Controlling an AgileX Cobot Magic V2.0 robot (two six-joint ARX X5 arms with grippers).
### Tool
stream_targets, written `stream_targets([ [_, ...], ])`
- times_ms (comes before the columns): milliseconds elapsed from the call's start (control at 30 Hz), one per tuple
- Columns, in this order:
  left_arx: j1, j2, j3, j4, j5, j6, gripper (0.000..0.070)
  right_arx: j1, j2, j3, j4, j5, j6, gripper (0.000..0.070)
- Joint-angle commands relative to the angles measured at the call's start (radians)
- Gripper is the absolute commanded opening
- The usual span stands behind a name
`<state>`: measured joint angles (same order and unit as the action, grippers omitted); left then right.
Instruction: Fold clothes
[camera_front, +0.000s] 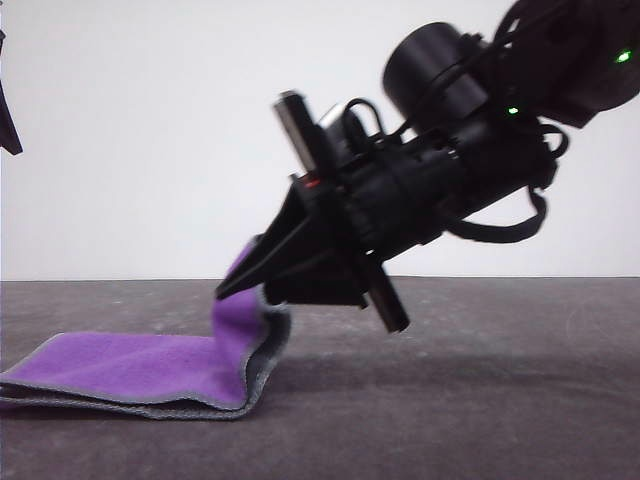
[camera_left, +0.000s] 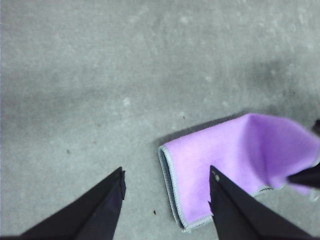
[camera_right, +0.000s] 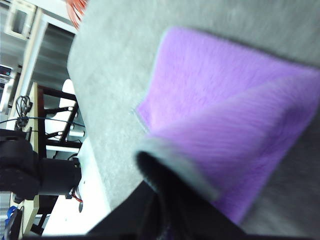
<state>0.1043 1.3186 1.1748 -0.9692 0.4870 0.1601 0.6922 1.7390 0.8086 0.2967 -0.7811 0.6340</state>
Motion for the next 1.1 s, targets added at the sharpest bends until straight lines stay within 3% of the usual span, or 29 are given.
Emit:
stream_targets([
  [0, 0.001, 0.010, 0.015, 0.009, 0.003, -0.013, 0.0319, 0.022, 0.032, 0.046, 0.014, 0.003, 0.021, 0.0005],
  [667, 0.001, 0.010, 0.015, 0.022, 0.003, -0.016, 0.0319, 0.114, 0.212, 0.291, 0.009, -0.003, 0.048, 0.0012],
  [733, 0.001, 0.010, 0.015, 0.022, 0.003, -0.016, 0.0319, 0.118, 0.212, 0.291, 0.009, -0.004, 0.048, 0.0080],
  [833, 0.001, 0.010, 0.015, 0.022, 0.003, -0.016, 0.0319, 0.118, 0.212, 0.291, 0.003, -0.016, 0.048, 0.0269],
  [900, 0.001, 0.010, 0.015, 0.022, 0.003, -0.016, 0.0319, 0.118, 0.212, 0.291, -0.006, -0.030, 0.047, 0.0359],
  [1067, 0.001, 0.010, 0.015, 0.021, 0.003, -0.016, 0.0319, 0.118, 0.212, 0.291, -0.008, -0.033, 0.047, 0.0382],
])
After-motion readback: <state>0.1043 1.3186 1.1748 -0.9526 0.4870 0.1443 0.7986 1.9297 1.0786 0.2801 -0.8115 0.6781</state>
